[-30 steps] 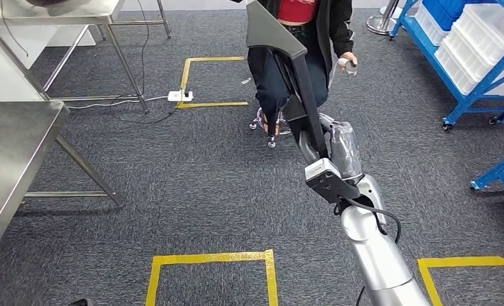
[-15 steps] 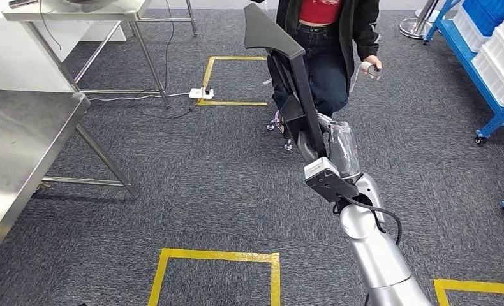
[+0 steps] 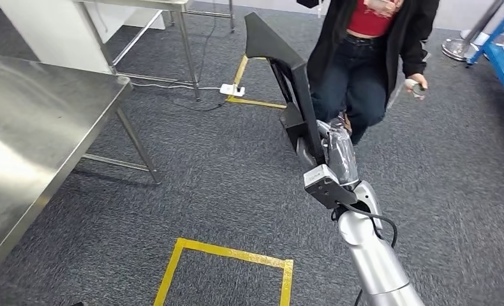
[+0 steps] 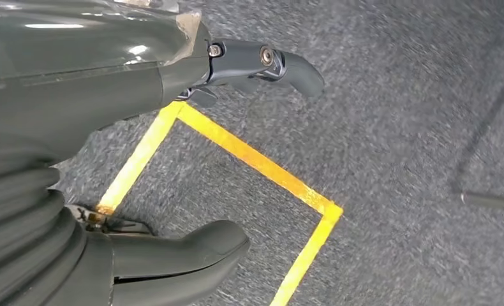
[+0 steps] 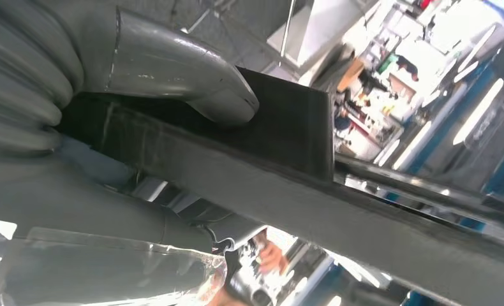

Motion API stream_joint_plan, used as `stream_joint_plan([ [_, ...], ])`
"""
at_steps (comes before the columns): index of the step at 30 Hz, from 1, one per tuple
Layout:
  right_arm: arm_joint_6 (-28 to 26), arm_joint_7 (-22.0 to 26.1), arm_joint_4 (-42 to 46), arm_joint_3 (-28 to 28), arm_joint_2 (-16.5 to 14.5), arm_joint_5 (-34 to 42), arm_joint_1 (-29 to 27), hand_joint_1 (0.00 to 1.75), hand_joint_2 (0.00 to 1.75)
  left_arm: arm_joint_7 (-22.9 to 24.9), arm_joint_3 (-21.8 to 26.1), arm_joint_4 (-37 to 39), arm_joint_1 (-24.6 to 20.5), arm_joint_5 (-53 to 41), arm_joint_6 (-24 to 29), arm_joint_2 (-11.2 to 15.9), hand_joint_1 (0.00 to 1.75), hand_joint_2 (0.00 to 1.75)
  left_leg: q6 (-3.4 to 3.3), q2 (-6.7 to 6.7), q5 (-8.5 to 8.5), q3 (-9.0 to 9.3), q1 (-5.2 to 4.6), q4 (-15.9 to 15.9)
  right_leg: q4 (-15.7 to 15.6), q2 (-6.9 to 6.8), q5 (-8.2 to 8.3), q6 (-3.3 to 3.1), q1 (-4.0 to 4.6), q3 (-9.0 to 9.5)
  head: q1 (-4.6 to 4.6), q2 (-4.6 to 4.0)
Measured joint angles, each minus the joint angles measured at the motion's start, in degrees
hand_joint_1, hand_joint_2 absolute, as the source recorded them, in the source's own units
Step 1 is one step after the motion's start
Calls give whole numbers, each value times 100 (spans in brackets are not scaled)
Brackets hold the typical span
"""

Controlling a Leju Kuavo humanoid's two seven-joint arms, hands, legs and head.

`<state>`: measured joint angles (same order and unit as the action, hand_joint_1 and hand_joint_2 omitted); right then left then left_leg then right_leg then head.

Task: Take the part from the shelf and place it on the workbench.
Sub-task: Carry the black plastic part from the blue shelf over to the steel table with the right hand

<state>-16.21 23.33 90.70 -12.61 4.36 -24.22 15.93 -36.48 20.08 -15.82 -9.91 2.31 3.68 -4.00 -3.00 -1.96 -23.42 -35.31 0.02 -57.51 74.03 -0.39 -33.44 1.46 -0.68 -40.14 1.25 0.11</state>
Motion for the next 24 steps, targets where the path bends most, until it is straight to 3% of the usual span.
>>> stream_joint_plan([
  [1,2,6,-5,4,7,5,-14,175,175,-1,2,1,13,2,1,-2,0,175,2,-69,0,-1,4,-5,34,9,34,46,-13,-40,1,0],
  [2,4,9,-9,7,10,11,-18,175,175,-3,4,1,24,3,2,-4,0,175,10,-137,-2,0,13,-14,-165,18,155,107,-35,35,0,0],
  [4,5,15,-14,12,16,18,-12,175,175,-8,9,2,30,3,4,-4,0,175,58,-269,-21,-12,27,-59,-944,130,483,222,-89,386,3,0],
  [5,5,21,-14,14,16,20,-9,175,175,-12,11,1,30,2,6,-2,0,175,95,-327,-33,-29,24,-88,-1255,182,600,225,-106,531,7,0],
  [6,5,26,-15,15,15,20,-8,175,175,-16,15,1,32,2,8,0,0,175,134,-374,-38,-53,16,-107,-1436,218,662,200,-111,616,6,0],
  [8,5,34,-14,14,12,21,-7,175,175,-22,33,1,51,-2,11,5,0,175,197,-440,-25,-93,14,-106,-1480,169,689,90,-91,637,3,0],
  [10,5,34,-12,14,8,20,-4,175,175,-24,56,2,79,-6,13,8,0,175,246,-337,-68,-136,30,-167,-1491,97,710,8,-98,644,-5,0],
  [11,5,35,-10,15,7,19,-3,175,175,-25,64,2,84,-7,13,9,0,175,270,-207,-166,-204,33,-317,-1500,58,718,-36,-102,650,-16,0],
  [13,5,35,-6,15,6,19,-8,175,175,-27,73,2,77,-10,13,9,0,175,313,70,-511,-506,36,-953,-1505,-28,712,-100,-85,655,-37,0],
  [15,5,36,-5,15,8,20,-24,175,175,-28,77,2,78,-26,10,8,0,175,333,155,-767,-846,51,-1623,-1503,-130,701,-128,-56,652,-41,0],
  [16,4,36,-5,15,8,20,-34,175,175,-28,77,2,82,-36,9,7,0,175,331,168,-755,-904,54,-1723,-1503,-185,696,-134,-47,653,-42,0],
  [17,4,36,-5,15,8,20,-41,175,175,-28,77,2,85,-45,8,7,0,175,320,184,-638,-841,55,-1593,-1503,-238,690,-140,-40,659,-42,0],
  [18,3,35,1,15,8,20,-45,175,175,-28,77,2,86,-50,8,9,0,175,297,230,-451,-664,51,-1257,-1503,-289,681,-143,-34,670,-42,0],
  [20,3,34,28,18,10,20,-45,175,175,-28,77,1,76,-56,4,15,0,175,232,452,-172,-250,11,-483,-1505,-379,660,-131,-7,694,-40,0],
  [22,4,33,58,23,13,20,-44,175,175,-32,78,-1,62,-61,-4,17,0,175,178,559,-125,-90,-46,-164,-1511,-464,637,-92,20,714,-38,0],
  [24,5,28,81,26,13,20,-50,175,175,-37,84,-1,60,-62,-20,20,0,175,125,430,-108,-81,-56,-132,-1524,-546,614,-33,33,738,-36,0],
])
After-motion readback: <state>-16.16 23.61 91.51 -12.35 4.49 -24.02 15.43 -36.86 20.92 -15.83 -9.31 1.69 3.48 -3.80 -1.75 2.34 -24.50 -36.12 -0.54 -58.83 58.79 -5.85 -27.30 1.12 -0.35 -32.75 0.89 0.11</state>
